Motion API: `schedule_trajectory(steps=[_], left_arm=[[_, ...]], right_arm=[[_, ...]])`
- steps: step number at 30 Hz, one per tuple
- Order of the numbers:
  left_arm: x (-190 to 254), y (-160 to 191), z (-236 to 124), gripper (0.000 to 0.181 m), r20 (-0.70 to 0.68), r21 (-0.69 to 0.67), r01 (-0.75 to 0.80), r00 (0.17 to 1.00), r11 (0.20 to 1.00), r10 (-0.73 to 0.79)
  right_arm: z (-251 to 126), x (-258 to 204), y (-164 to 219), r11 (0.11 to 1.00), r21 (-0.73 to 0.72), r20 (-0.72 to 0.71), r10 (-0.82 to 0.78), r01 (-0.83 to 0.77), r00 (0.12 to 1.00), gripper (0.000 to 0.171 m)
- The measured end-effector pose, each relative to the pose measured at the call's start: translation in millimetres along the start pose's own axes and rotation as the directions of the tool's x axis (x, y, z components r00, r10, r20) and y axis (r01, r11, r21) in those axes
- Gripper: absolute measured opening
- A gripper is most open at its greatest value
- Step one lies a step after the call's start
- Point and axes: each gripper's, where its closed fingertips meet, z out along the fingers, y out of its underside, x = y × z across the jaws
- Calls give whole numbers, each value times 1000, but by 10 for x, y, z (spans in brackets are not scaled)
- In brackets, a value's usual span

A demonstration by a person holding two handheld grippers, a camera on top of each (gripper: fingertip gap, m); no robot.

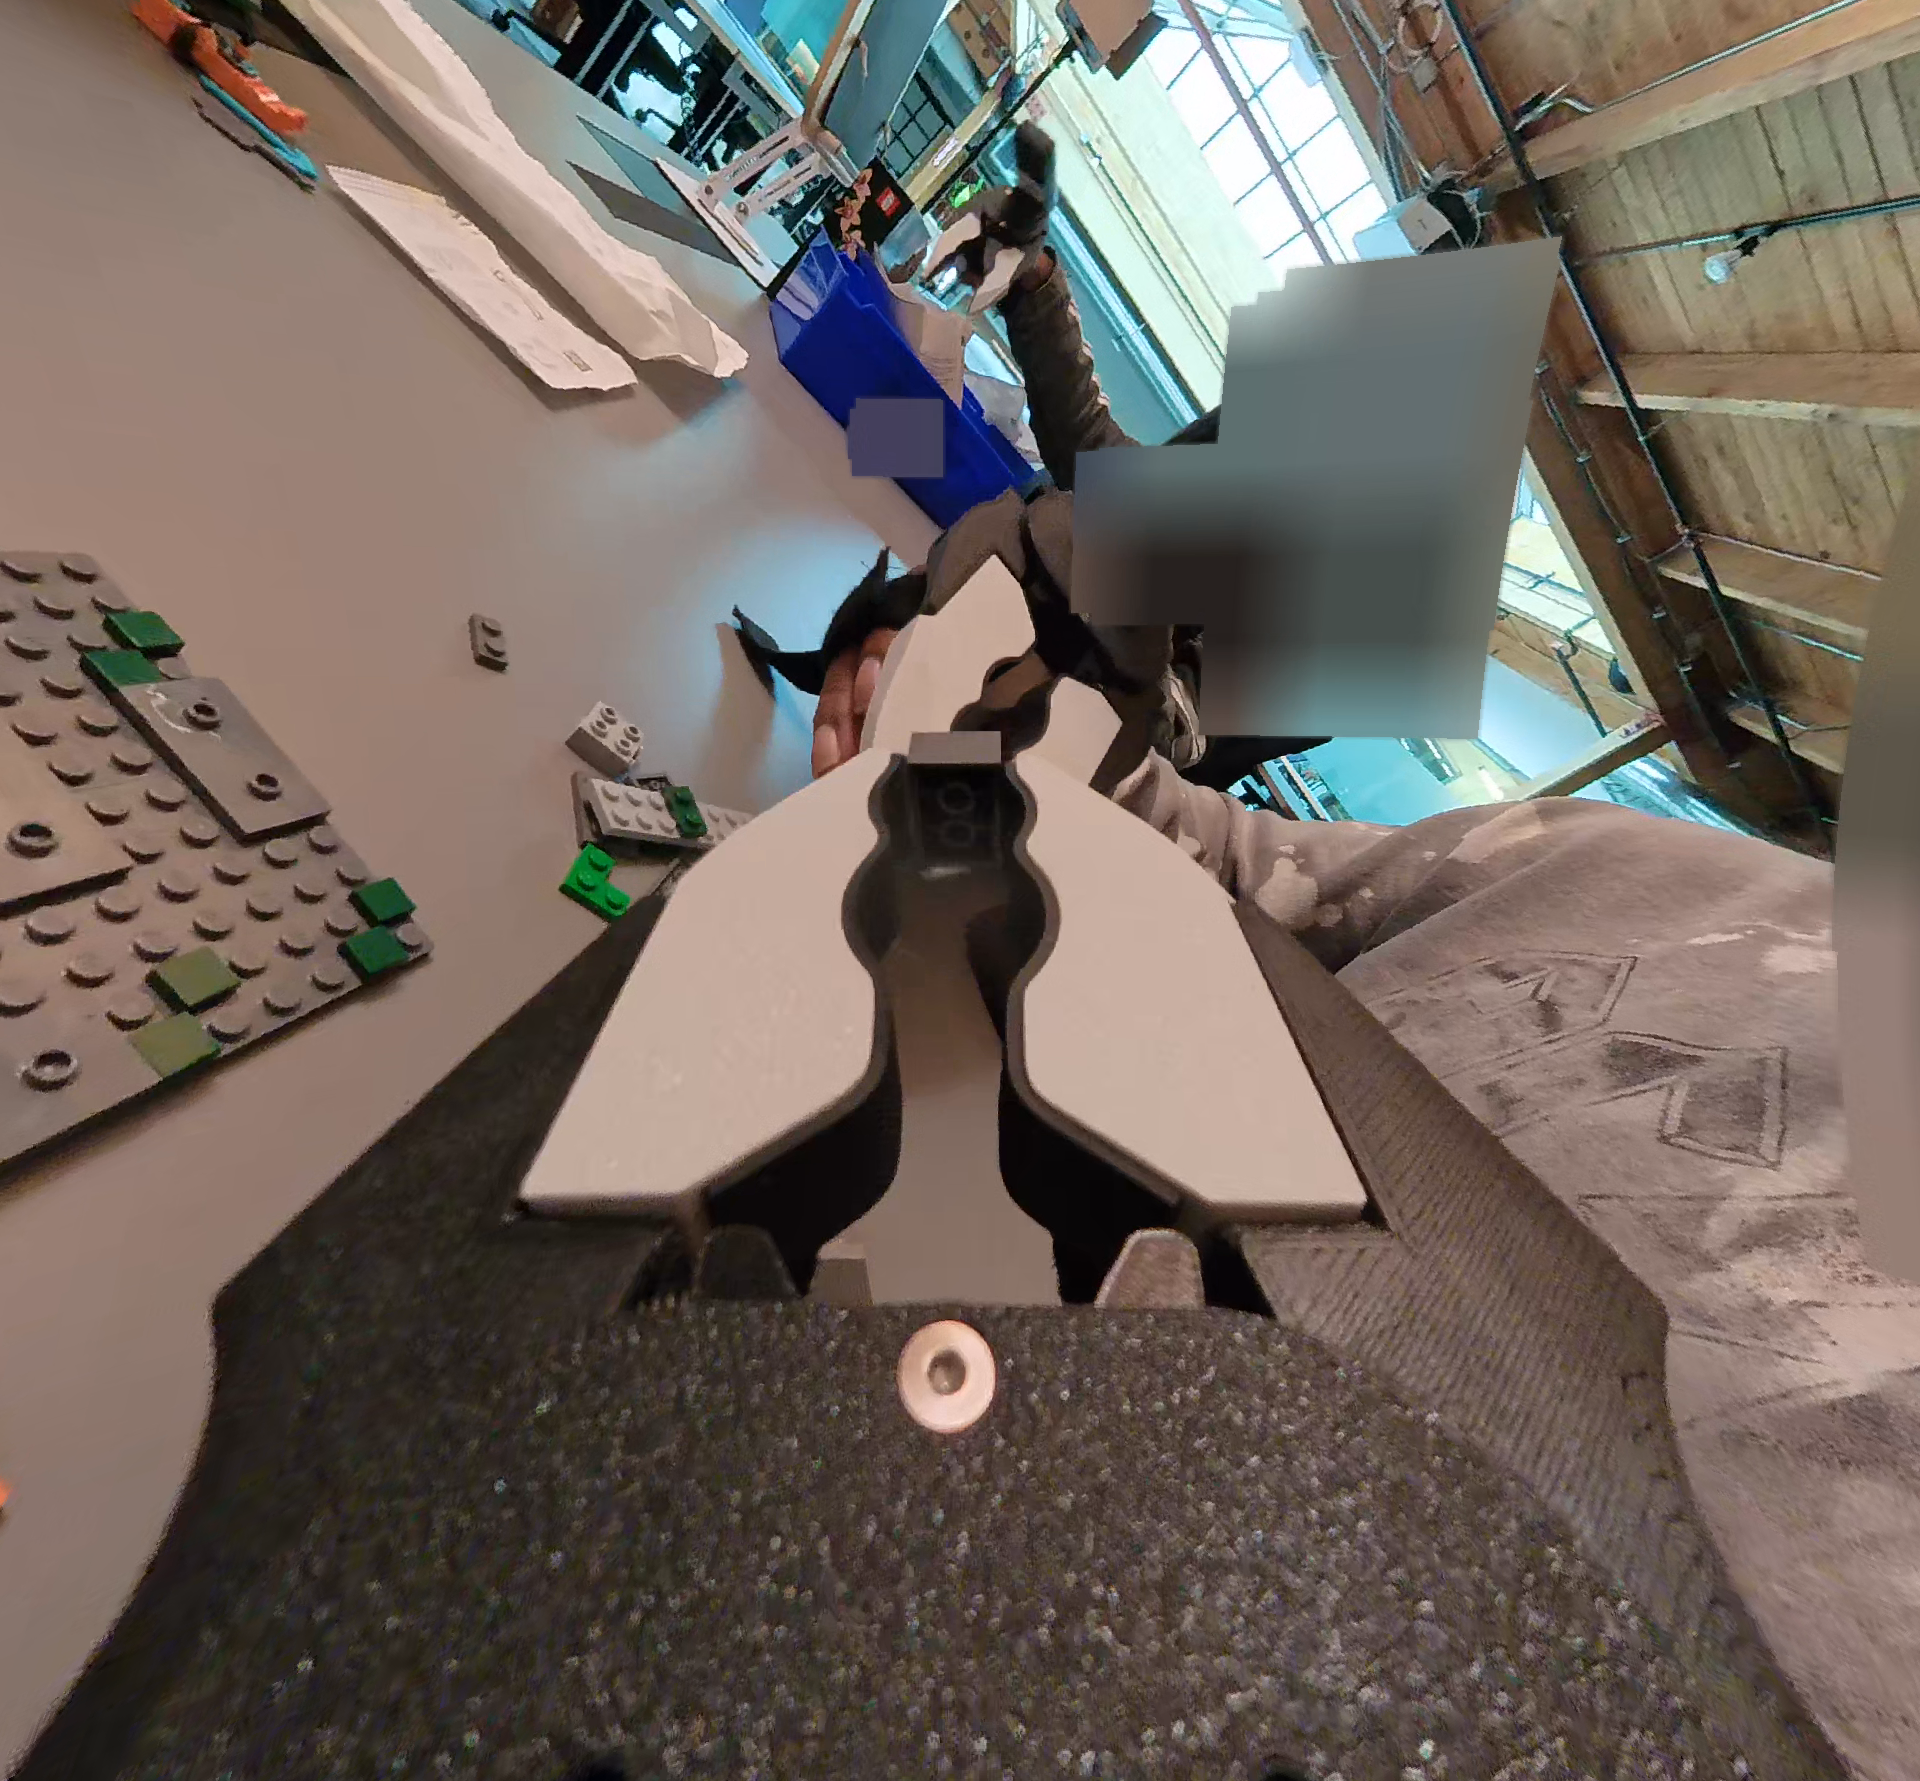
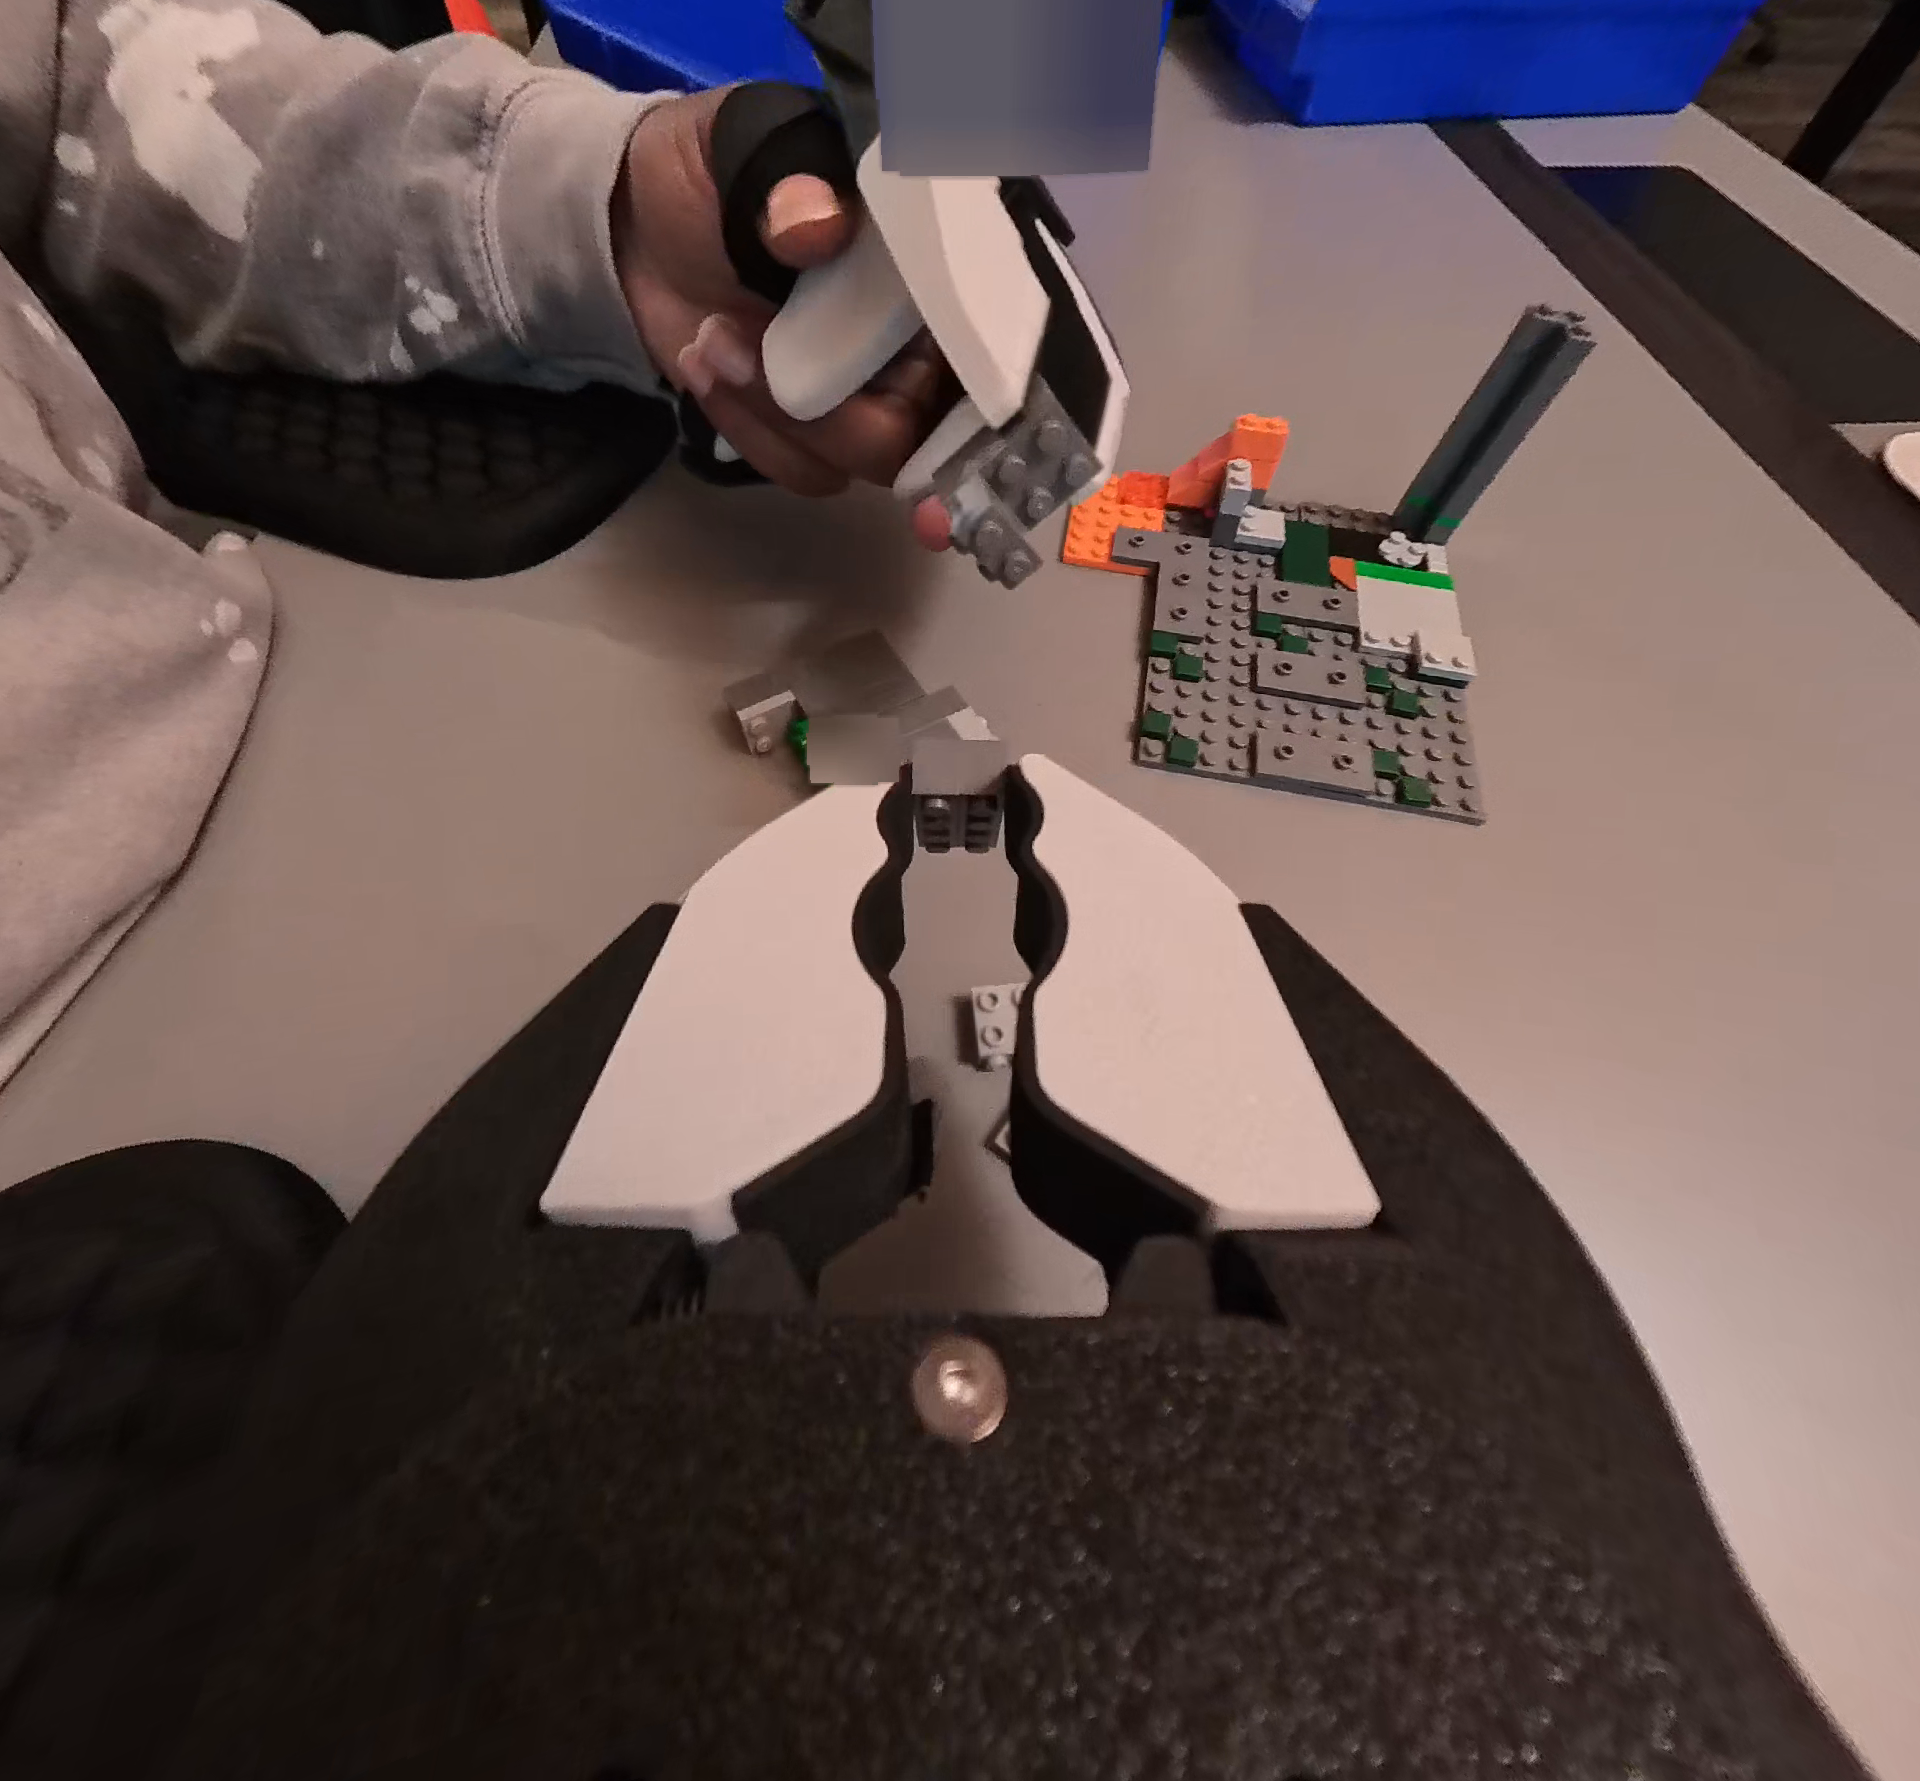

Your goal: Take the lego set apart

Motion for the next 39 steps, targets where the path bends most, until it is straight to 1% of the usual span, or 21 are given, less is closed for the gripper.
schedule_trajectory(steps=[2, 5, 9, 12, 15, 21, 25, 29, 32, 34, 35, 36, 37, 38, 39], left_arm=[[-21, 31, 10, 16, 10, -13, 0, 1000, 1000, 0], [-41, 74, 28, 16, 21, -32, -1, 1000, 999, 2], [-66, 133, 55, 16, 35, -60, -6, 999, 998, 8], [-66, 157, 73, 17, 35, -71, -7, 999, 997, 9], [-68, 171, 75, 16, 37, -77, -7, 999, 997, 10], [-76, 191, 68, 16, 43, -85, -8, 999, 996, 12], [-79, 192, 68, 16, 45, -86, -8, 999, 996, 12], [-84, 195, 67, 16, 49, -87, -11, 999, 996, 15], [-89, 195, 60, 16, 54, -87, -12, 998, 996, 17], [-88, 200, 60, 16, 53, -89, -11, 998, 996, 15], [-87, 203, 62, 16, 53, -91, -11, 998, 996, 16], [-85, 208, 63, 16, 54, -94, -13, 998, 995, 19], [-82, 211, 63, 16, 55, -96, -17, 998, 995, 22], [-77, 212, 61, 16, 54, -97, -20, 998, 995, 26], [-71, 210, 58, 16, 54, -97, -23, 998, 995, 28]], right_arm=[[32, -42, 60, 999, -31, 14, -31, 31, 999, 16], [89, -171, 203, 986, -110, 59, -117, 123, 991, 16], [151, -318, 364, 941, -222, 102, -236, 253, 966, 16], [178, -381, 412, 911, -269, 119, -290, 312, 950, 17], [187, -431, 400, 908, -269, 135, -295, 321, 946, 25], [105, -385, 320, 935, -244, 119, -235, 258, 965, 46], [23, -413, 265, 946, -224, 135, -207, 233, 969, 46], [57, -524, 331, 922, -276, 163, -233, 271, 959, 50], [153, -521, 425, 877, -353, 130, -298, 325, 946, 63], [217, -526, 486, 858, -393, 126, -305, 330, 944, 69], [238, -513, 514, 852, -410, 120, -302, 325, 946, 67], [243, -500, 526, 850, -417, 117, -302, 323, 946, 49], [235, -468, 519, 848, -416, 105, -314, 329, 944, 24], [217, -400, 516, 843, -420, 76, -336, 336, 939, 5], [190, -320, 518, 842, -428, 46, -343, 329, 938, 0]])
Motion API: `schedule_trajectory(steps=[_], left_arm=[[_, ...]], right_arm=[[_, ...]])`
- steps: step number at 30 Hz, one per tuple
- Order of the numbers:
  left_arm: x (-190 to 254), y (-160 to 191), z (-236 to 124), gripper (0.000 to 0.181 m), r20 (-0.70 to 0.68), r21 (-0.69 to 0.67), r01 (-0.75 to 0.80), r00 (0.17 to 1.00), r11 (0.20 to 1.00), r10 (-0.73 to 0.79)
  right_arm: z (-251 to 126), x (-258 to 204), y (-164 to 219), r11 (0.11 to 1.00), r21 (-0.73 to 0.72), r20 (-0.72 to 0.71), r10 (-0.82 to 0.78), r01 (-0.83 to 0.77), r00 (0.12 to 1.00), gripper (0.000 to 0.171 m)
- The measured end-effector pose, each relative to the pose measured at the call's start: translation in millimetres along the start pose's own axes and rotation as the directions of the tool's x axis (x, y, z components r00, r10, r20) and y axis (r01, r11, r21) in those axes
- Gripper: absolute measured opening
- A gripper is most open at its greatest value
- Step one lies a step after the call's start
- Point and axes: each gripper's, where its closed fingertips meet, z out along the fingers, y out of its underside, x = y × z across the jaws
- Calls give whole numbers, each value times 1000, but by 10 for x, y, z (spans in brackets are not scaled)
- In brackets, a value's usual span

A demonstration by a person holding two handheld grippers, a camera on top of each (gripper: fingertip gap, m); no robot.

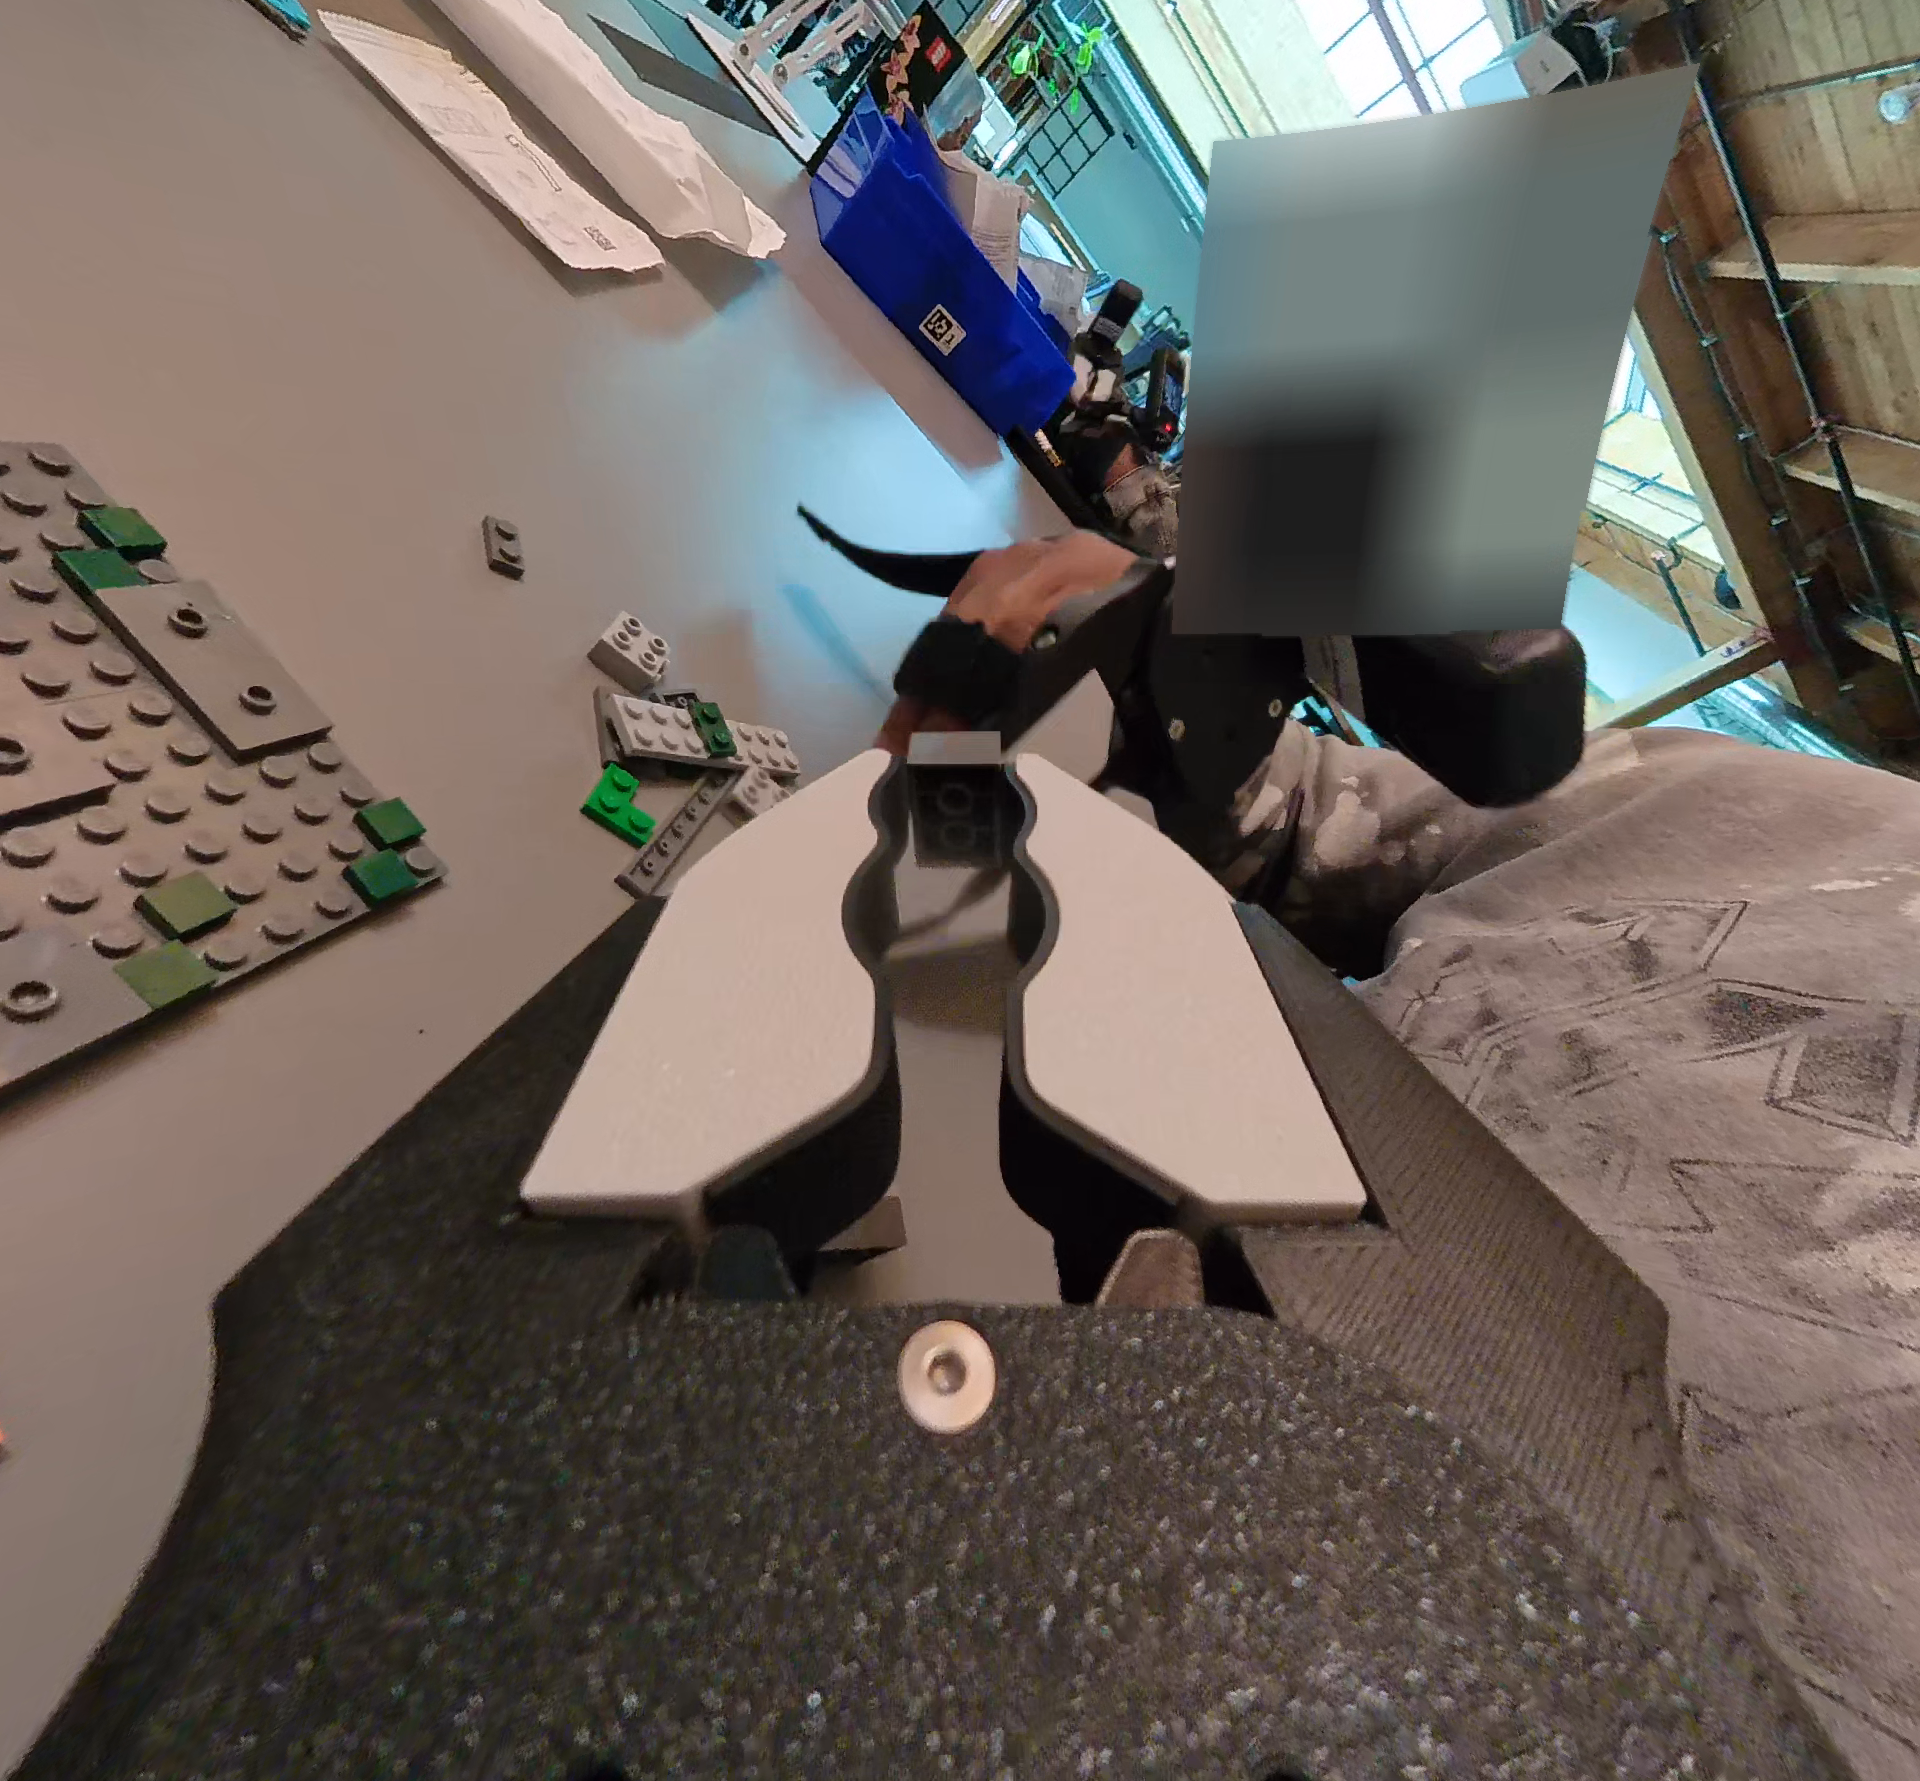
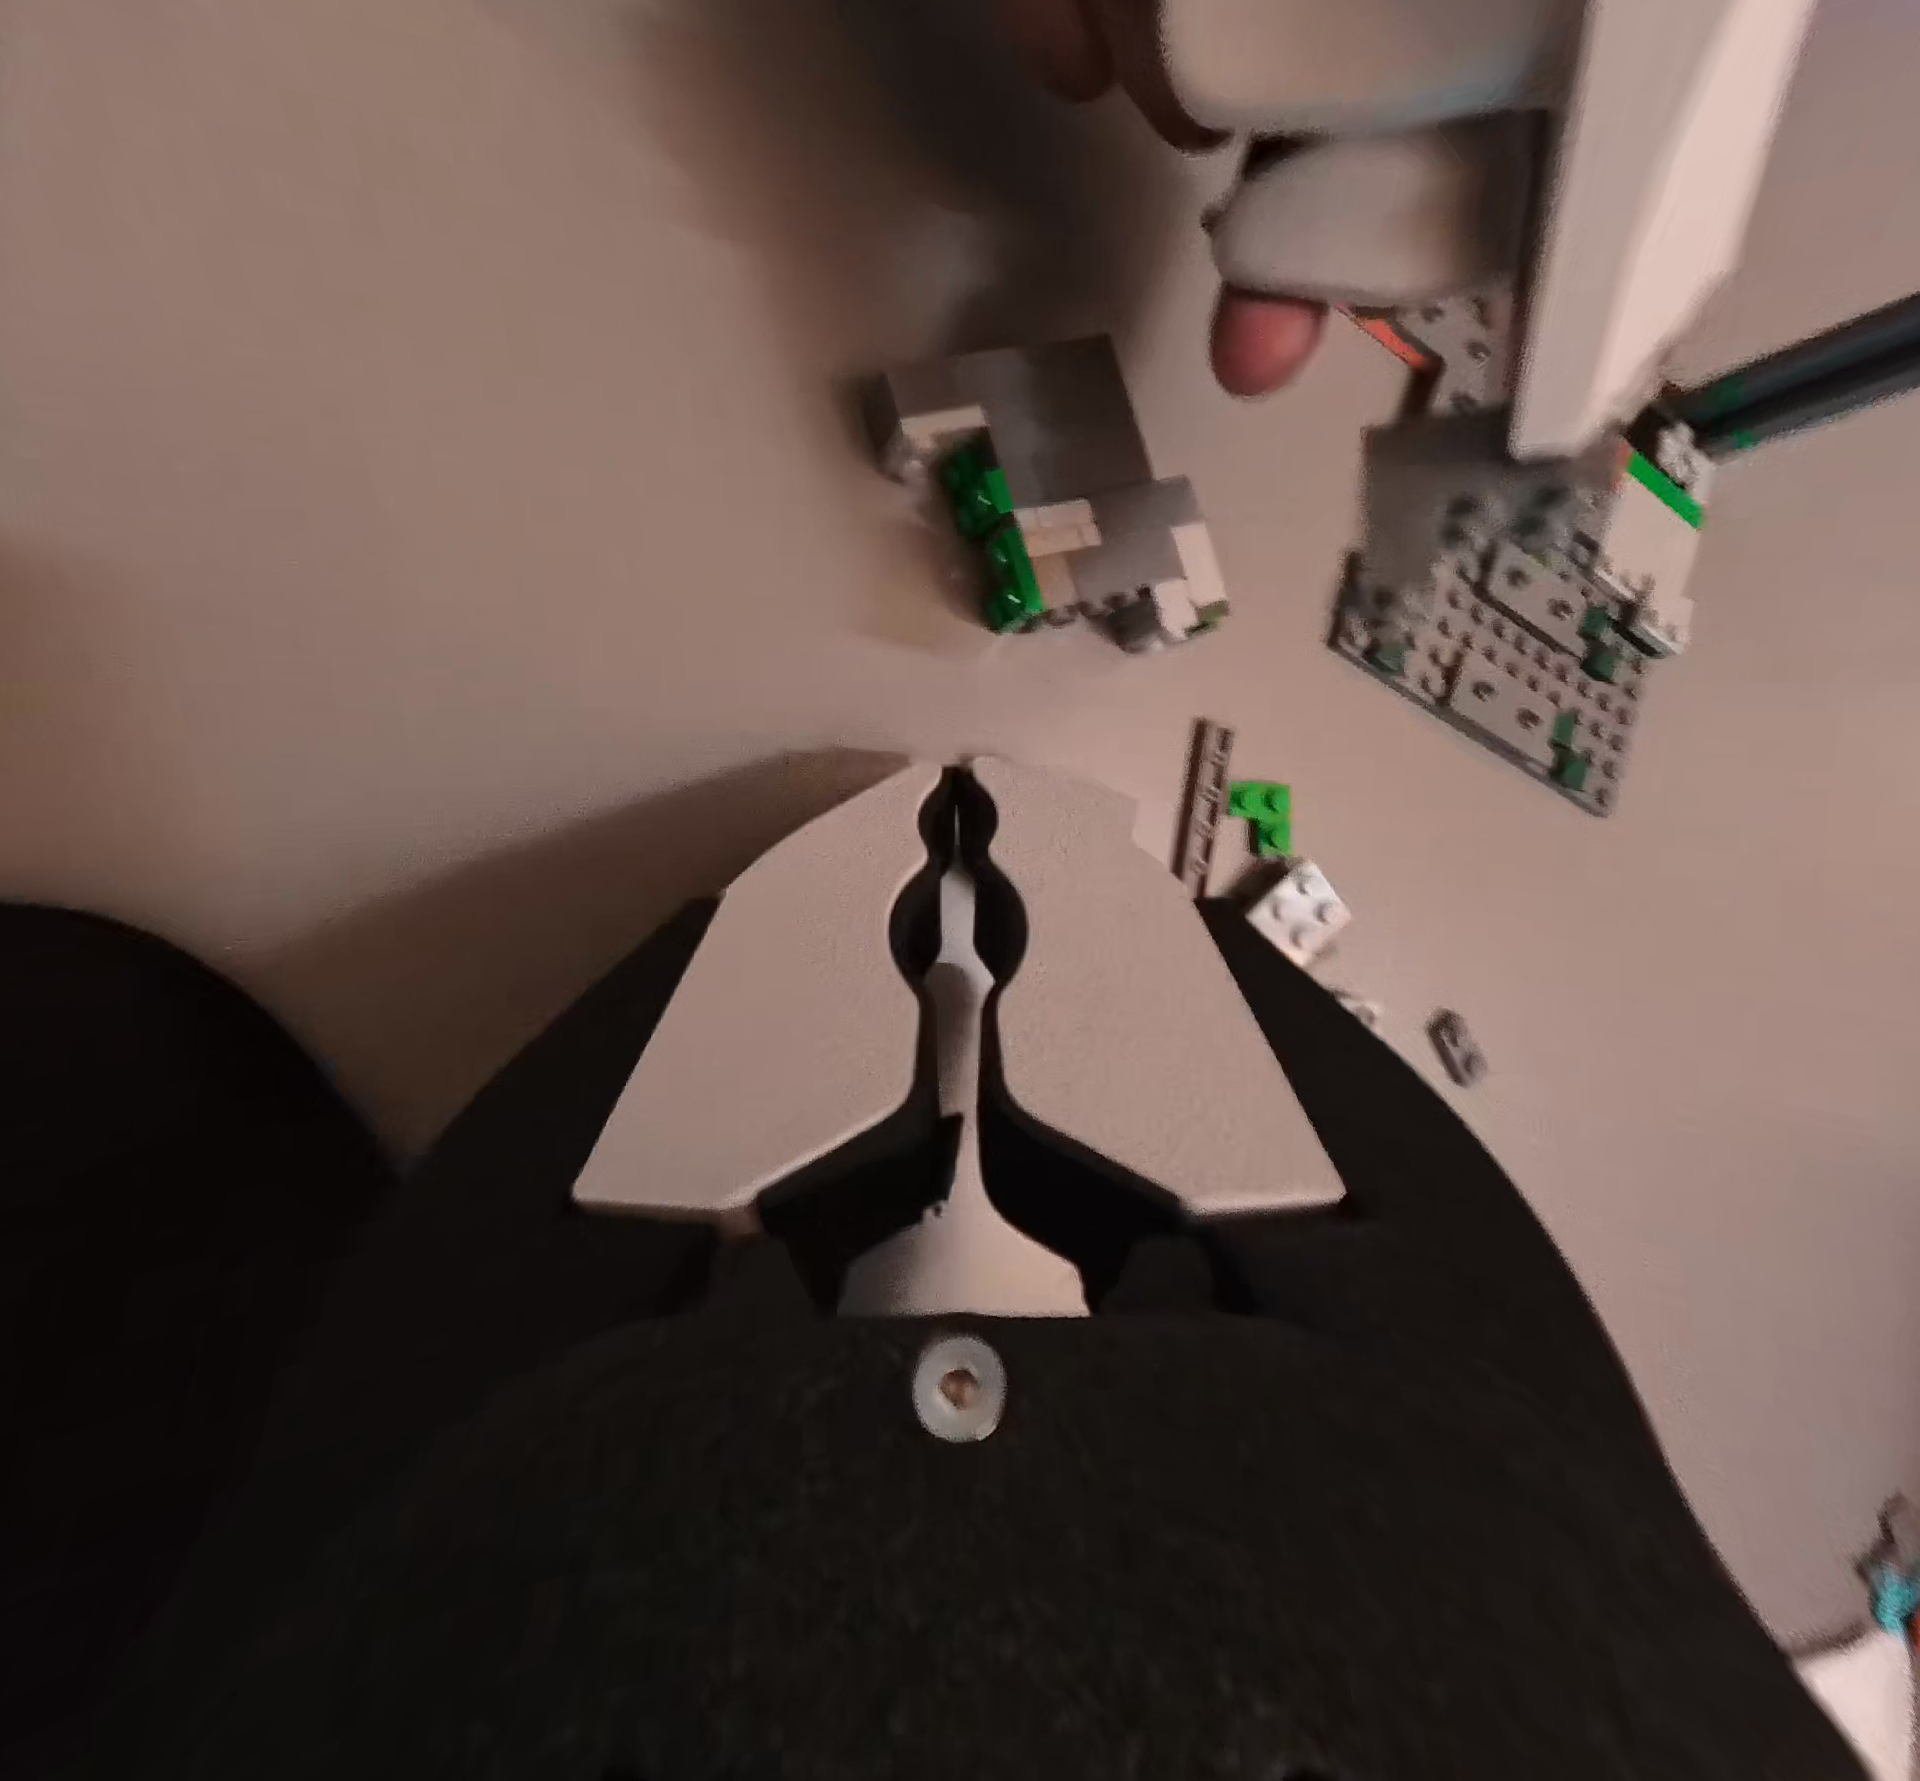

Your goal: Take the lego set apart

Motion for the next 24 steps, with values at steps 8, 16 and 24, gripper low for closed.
schedule_trajectory(steps=[8, 16, 24], left_arm=[[19, -11, -19, 16, 3, 1, -16, 1000, 1000, 16], [21, -4, -35, 16, -1, 5, -10, 1000, 1000, 10], [100, 35, 41, 16, -58, 1, 34, 998, 999, -34]], right_arm=[[-189, 789, 335, 981, 54, -268, 192, -184, 944, 1], [-283, 667, 122, 942, 234, -115, 274, -242, 955, 45], [-323, 408, -466, 939, 344, -155, 71, -13, 985, 35]])
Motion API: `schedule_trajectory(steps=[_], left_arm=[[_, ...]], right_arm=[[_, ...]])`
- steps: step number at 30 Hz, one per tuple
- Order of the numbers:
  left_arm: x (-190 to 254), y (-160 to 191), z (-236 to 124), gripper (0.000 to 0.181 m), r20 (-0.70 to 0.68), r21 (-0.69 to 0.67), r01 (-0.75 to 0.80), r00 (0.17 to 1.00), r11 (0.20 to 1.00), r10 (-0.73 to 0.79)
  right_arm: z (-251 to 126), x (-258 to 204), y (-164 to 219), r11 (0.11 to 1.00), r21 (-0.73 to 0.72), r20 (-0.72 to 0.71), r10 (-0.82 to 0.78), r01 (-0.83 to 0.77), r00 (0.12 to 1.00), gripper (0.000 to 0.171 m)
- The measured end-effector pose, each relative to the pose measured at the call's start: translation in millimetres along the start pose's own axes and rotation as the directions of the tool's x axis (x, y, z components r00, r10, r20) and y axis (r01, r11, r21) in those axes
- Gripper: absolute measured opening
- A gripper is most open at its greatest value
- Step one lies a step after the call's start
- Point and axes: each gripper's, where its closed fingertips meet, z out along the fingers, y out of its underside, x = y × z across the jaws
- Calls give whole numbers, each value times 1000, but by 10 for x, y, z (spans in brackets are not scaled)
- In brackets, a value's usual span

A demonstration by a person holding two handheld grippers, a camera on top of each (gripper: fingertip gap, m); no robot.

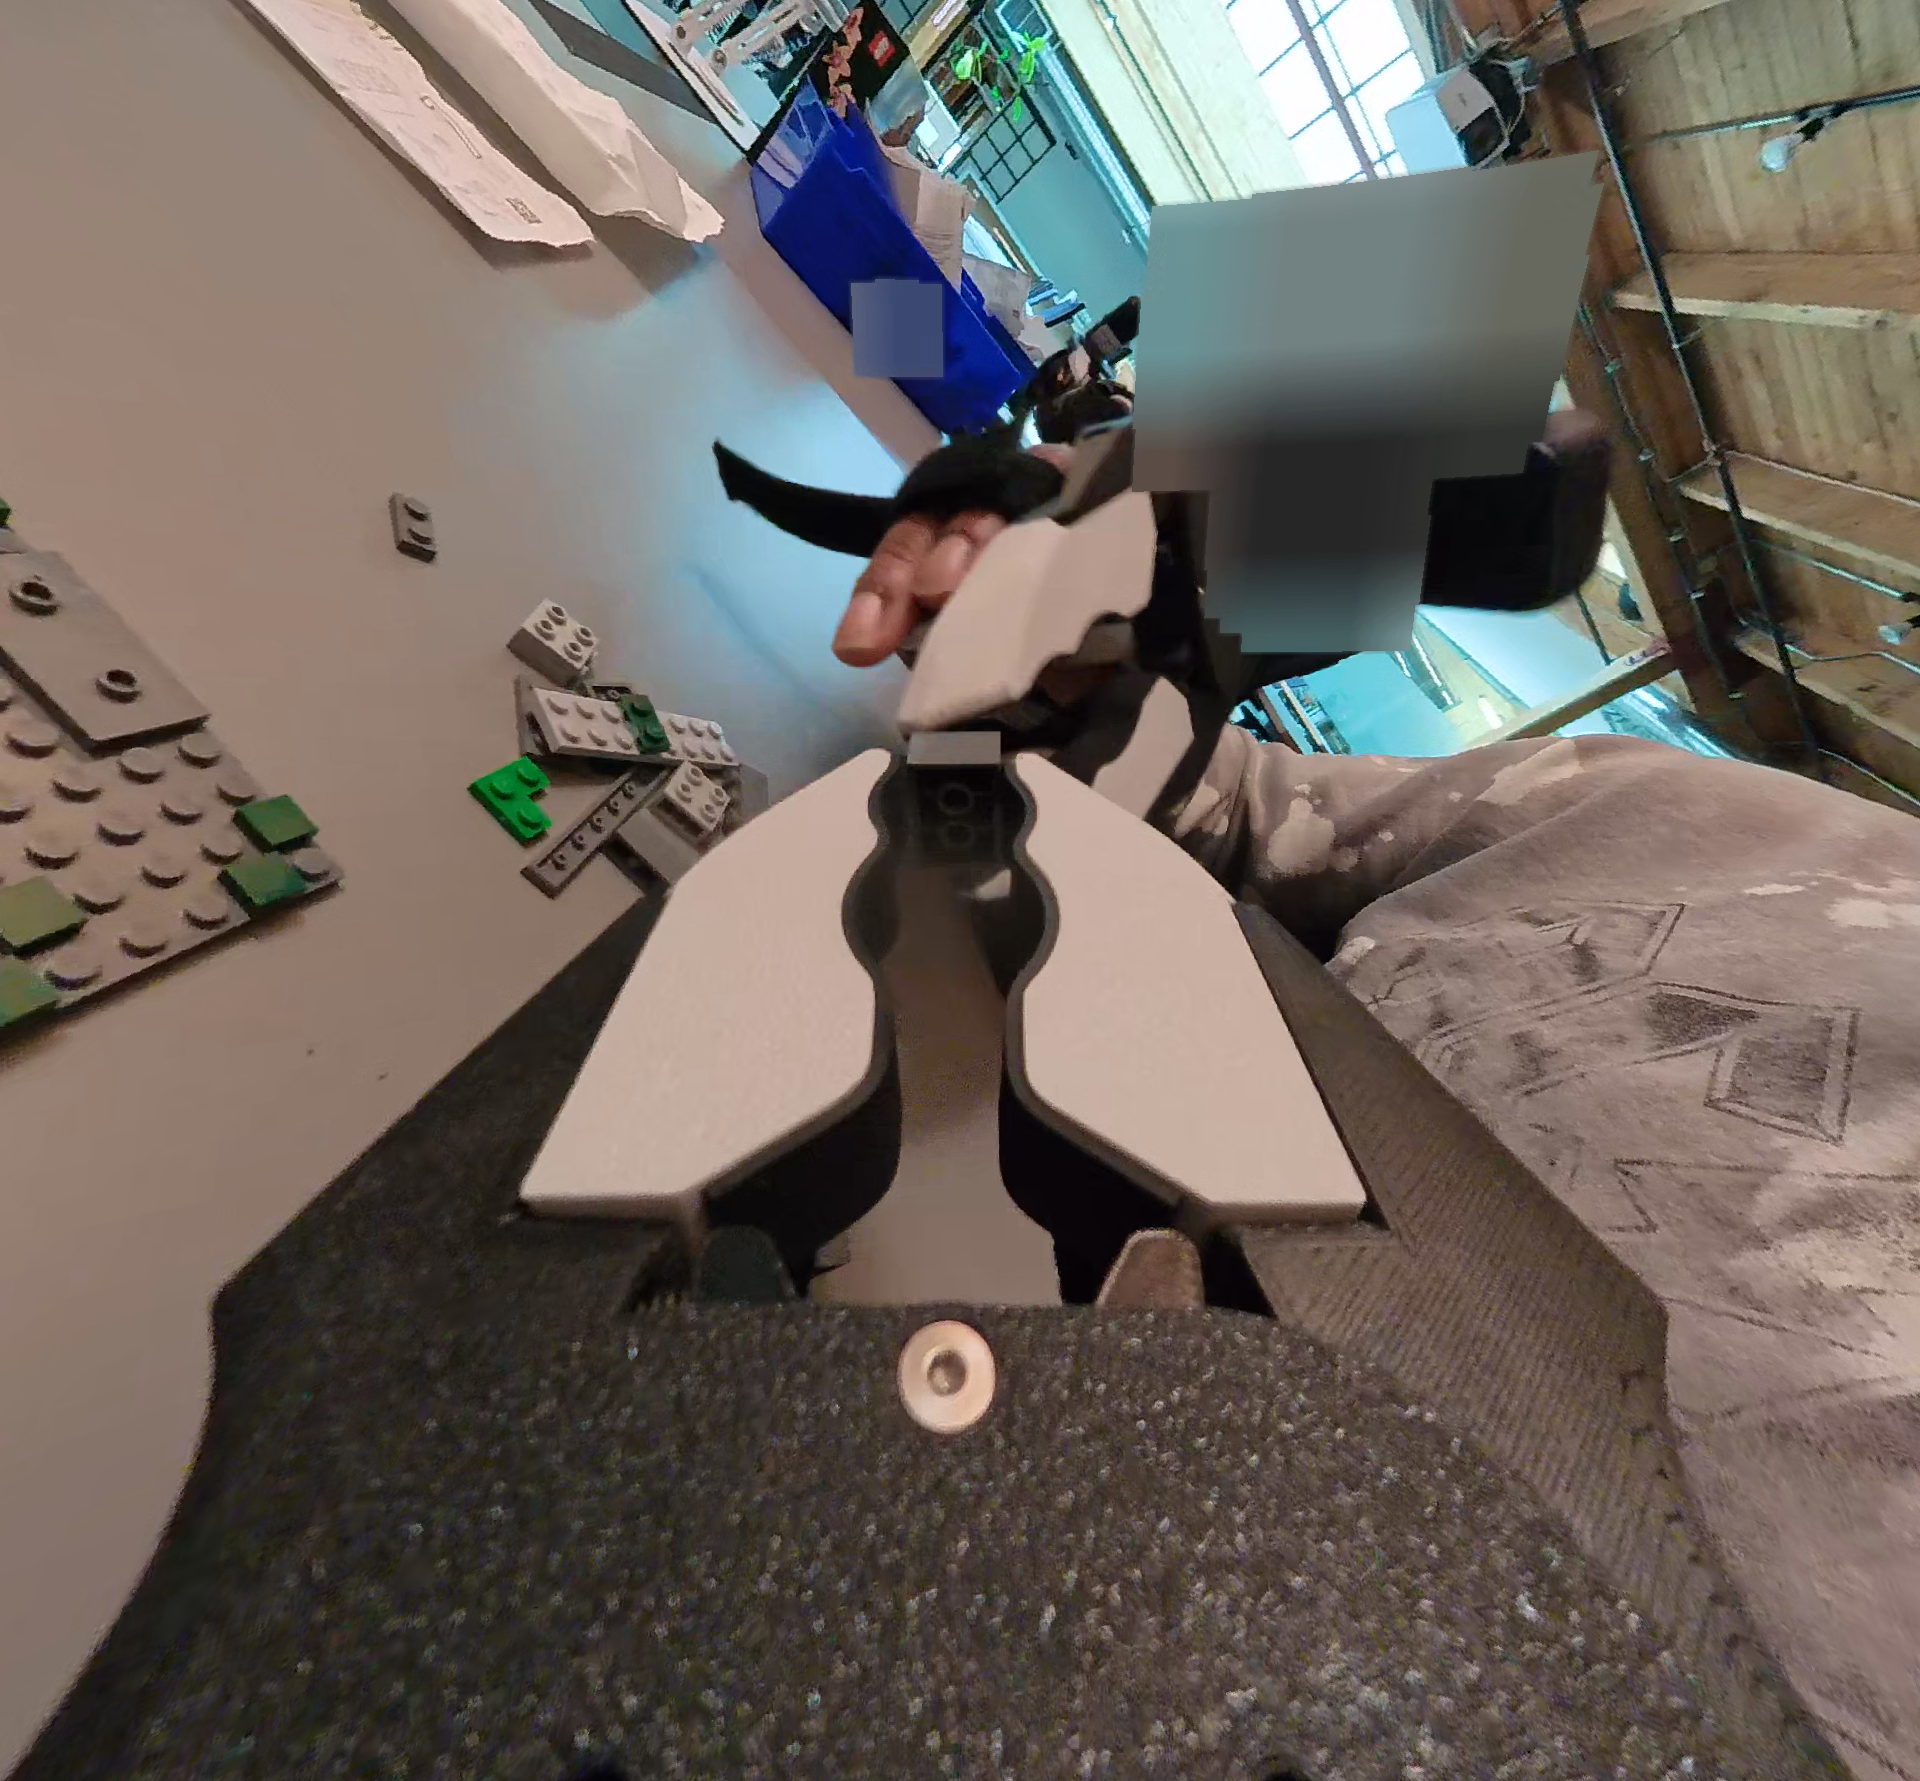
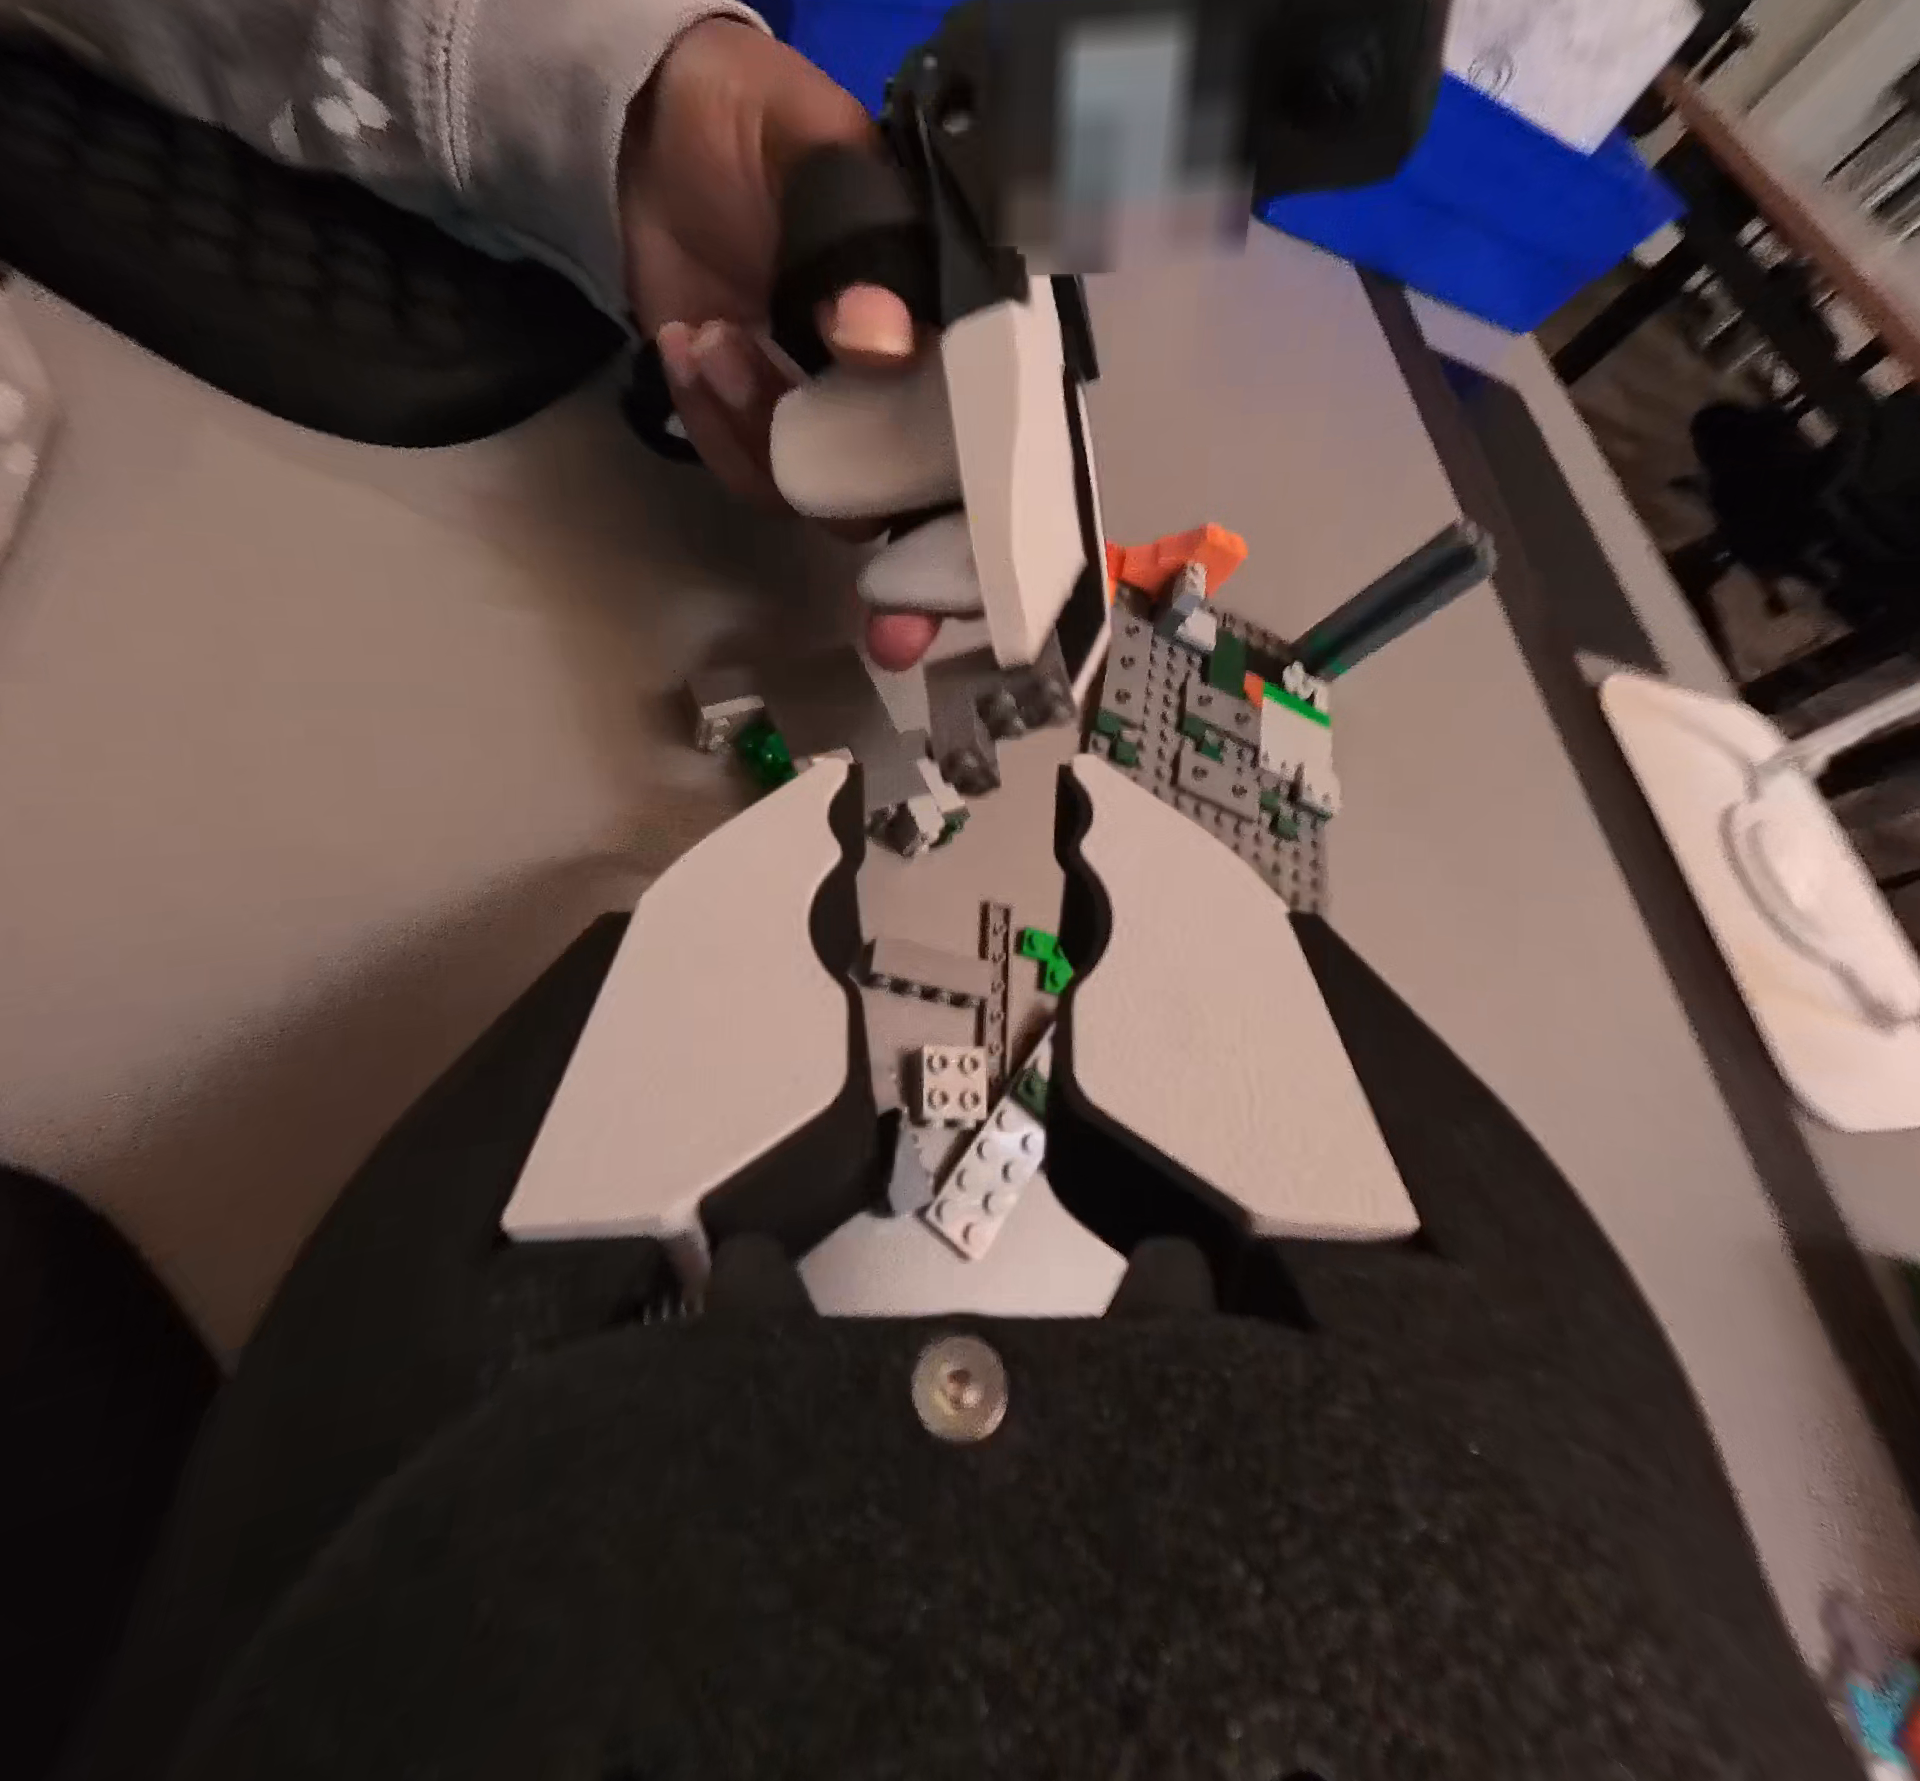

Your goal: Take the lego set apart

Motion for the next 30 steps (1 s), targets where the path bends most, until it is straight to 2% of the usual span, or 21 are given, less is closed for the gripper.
schedule_trajectory(steps=[3, 7, 12, 15, 18, 23, 27, 30], left_arm=[[-55, 0, 2, 16, 33, 5, 11, 999, 1000, -11], [-50, -6, -7, 16, 4, 17, 55, 998, 998, -55], [-7, 21, 65, 17, 26, -3, -14, 1000, 1000, 14], [-43, -140, -49, 16, 90, 63, -90, 992, 994, 84], [-75, -185, -208, 17, 152, 42, -177, 974, 983, 169], [-85, -101, -119, 16, 163, -8, -192, 968, 981, 191], [-120, -69, -92, 16, 162, -11, -176, 971, 984, 176], [-134, -45, -71, 16, 158, -12, -168, 973, 986, 168]], right_arm=[[22, 47, -34, 992, -45, -98, -125, 121, 987, 16], [17, 43, -34, 985, -78, -115, -164, 156, 980, 10], [-78, 21, -10, 996, -89, -12, -9, 7, 1000, 10], [-200, 94, 108, 992, -92, 7, 83, -82, 997, 9], [-319, 200, 298, 982, -85, -6, 168, -167, 986, 9], [-170, 148, 542, 971, -151, 20, 192, -187, 981, 11], [-75, 107, 669, 959, -210, 24, 202, -192, 979, 25], [-70, 117, 656, 958, -194, 21, 220, -212, 975, 32]])
